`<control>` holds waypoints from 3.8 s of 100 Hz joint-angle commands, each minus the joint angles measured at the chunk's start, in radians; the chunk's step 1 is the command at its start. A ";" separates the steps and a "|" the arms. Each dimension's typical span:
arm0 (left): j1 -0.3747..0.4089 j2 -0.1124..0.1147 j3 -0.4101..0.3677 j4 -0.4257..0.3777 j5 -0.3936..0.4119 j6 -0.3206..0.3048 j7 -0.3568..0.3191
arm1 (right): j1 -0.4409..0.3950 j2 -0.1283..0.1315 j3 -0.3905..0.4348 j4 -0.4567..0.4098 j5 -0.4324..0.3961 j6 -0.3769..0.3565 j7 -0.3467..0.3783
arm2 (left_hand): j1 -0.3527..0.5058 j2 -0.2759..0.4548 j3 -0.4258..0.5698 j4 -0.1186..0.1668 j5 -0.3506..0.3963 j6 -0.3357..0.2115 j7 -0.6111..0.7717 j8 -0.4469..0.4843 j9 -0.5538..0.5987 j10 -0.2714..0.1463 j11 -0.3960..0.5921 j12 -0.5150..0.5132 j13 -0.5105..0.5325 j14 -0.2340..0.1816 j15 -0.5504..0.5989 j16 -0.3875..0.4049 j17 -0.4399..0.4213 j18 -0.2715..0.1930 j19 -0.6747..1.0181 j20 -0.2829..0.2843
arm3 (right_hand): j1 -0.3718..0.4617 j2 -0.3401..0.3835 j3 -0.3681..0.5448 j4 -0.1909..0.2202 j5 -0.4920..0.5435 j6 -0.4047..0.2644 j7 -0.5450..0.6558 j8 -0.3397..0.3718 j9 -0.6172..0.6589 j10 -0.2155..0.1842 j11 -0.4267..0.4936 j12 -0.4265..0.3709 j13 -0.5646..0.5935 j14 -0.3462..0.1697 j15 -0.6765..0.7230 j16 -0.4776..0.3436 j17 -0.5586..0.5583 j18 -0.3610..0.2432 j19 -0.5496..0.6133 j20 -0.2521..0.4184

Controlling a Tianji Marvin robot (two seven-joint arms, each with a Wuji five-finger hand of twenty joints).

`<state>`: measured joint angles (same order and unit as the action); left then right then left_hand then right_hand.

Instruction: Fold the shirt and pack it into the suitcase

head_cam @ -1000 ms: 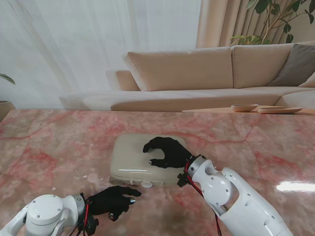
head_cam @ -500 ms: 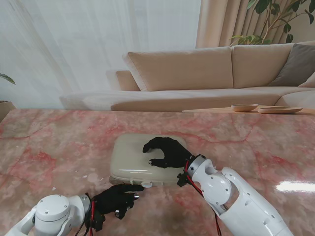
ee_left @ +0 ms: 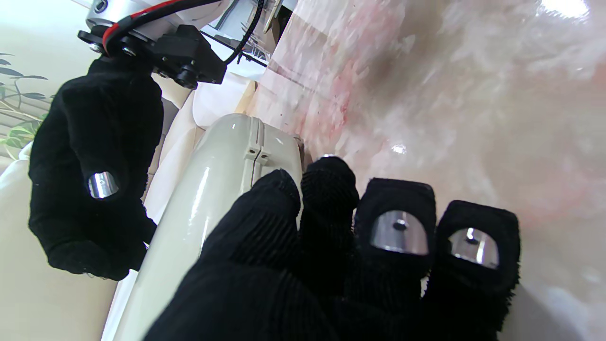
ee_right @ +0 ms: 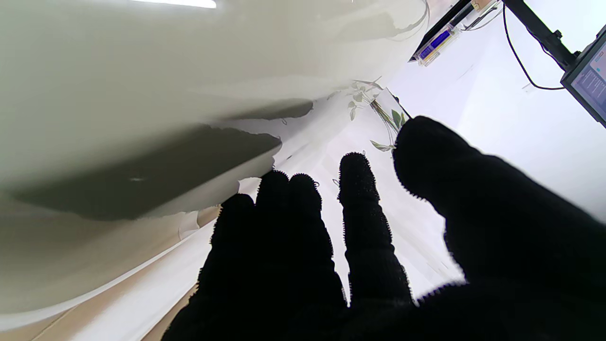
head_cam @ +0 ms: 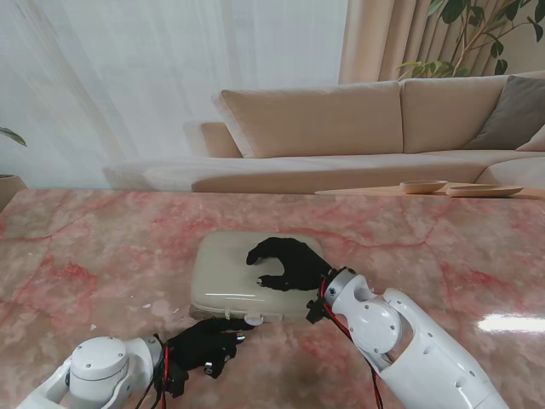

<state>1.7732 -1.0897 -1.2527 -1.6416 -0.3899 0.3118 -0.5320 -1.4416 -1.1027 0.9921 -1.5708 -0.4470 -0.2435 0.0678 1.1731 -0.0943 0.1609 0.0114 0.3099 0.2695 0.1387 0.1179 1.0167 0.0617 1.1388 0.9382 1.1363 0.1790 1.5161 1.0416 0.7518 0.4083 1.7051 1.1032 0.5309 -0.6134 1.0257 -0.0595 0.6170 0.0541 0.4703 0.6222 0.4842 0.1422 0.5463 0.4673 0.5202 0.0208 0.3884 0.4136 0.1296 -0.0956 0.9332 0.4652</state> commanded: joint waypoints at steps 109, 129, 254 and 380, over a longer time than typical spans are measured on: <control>0.015 0.008 -0.029 0.009 -0.029 -0.093 -0.073 | -0.021 0.011 -0.029 0.076 0.003 0.026 0.050 | 0.037 0.007 0.018 0.024 0.126 -0.354 -0.015 0.003 0.020 0.001 0.012 -0.003 0.044 -0.018 0.070 0.008 -0.022 0.012 0.090 0.035 | 0.008 -0.018 0.030 0.020 0.009 -0.007 0.013 -0.002 -0.010 0.046 0.013 0.010 0.040 0.119 0.022 -0.001 0.084 0.230 0.125 0.015; 0.013 0.004 -0.030 0.007 -0.035 -0.095 -0.059 | -0.018 0.011 -0.030 0.080 0.005 0.027 0.052 | 0.035 0.005 0.021 0.023 0.131 -0.351 -0.012 0.005 0.020 -0.002 0.012 -0.004 0.044 -0.018 0.070 0.008 -0.021 0.013 0.090 0.035 | 0.010 -0.017 0.030 0.020 0.008 -0.006 0.013 -0.002 -0.010 0.046 0.013 0.011 0.039 0.118 0.022 -0.001 0.084 0.230 0.125 0.015; 0.081 0.002 -0.091 -0.081 -0.059 -0.156 -0.035 | -0.035 0.001 -0.002 0.033 -0.006 0.063 0.010 | 0.019 -0.007 0.000 0.006 0.160 -0.288 0.028 0.029 0.022 -0.006 -0.007 -0.008 0.035 -0.007 0.058 0.008 -0.033 0.024 0.079 0.040 | -0.001 0.000 0.017 0.020 0.002 -0.004 0.009 -0.003 -0.009 0.047 0.013 0.010 0.038 0.120 0.019 -0.003 0.084 0.231 0.124 0.016; 0.112 -0.072 -0.245 -0.308 0.292 -0.257 0.506 | -0.190 -0.060 0.308 -0.232 -0.025 0.339 -0.246 | -0.225 0.082 -0.199 -0.056 0.148 -0.129 0.019 0.086 -0.370 0.170 -0.705 -0.318 -0.554 0.189 -0.893 -0.119 -0.623 0.097 -0.557 -0.165 | -0.054 0.008 -0.041 0.024 0.058 0.001 -0.005 -0.004 0.038 0.053 -0.017 0.007 0.060 0.133 -0.010 -0.012 0.092 0.242 0.120 0.012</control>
<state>1.8890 -1.1550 -1.4966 -1.9512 -0.1052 0.0594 -0.0239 -1.6202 -1.1623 1.2869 -1.8019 -0.4714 0.0845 -0.1843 0.9708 -0.0580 -0.0047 -0.0165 0.4775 0.1433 0.1753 0.1880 0.6931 0.2185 0.5162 0.6742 0.6346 0.3569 0.7288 0.9813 0.1685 0.4831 1.2131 0.9977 0.5175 -0.6107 0.9943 -0.0595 0.6480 0.0551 0.4837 0.6221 0.5126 0.1901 0.5424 0.4683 0.5366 0.1408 0.3951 0.4127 0.2168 0.1489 1.0357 0.4597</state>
